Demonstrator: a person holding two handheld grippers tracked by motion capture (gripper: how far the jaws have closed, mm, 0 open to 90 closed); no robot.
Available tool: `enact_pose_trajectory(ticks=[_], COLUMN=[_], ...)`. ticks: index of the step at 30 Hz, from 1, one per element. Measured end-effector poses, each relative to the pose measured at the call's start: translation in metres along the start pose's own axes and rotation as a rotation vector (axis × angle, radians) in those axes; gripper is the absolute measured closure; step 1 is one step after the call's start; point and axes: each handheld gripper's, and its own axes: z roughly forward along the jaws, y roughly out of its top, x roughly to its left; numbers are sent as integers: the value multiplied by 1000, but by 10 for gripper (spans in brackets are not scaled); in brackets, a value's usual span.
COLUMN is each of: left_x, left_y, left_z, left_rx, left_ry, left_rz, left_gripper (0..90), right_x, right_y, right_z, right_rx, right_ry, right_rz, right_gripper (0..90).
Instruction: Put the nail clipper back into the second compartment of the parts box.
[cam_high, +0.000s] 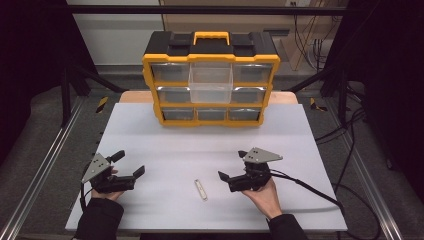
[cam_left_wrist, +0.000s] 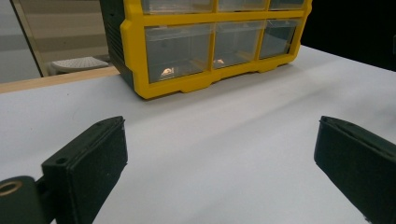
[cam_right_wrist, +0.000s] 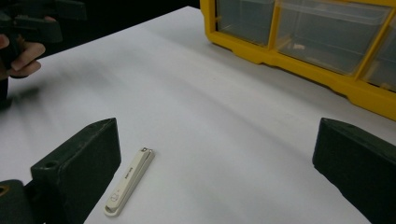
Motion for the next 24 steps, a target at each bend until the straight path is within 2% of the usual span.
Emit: enact_pose_trajectory(ticks=[10,13,15,19,24], left_x=[0,0,0,0,0], left_y=[0,0,0,0,0], left_z=[0,1,1,1,1], left_rx=[5,8,8,7,9], left_ry=[1,0,2,3,4], left_rz=[0,1,1,0,2], left_gripper=[26,26,26,26,26], right_x=[15,21,24,29,33], right_y=[0,0,-1,-1,-4], right_z=[20,27,30,38,46], right_rx=[59,83,85,112,135], right_ry=[37,39,62,56,74], right_rz=[-10,-30,-22,-40,-32], right_gripper=[27,28,31,33,40])
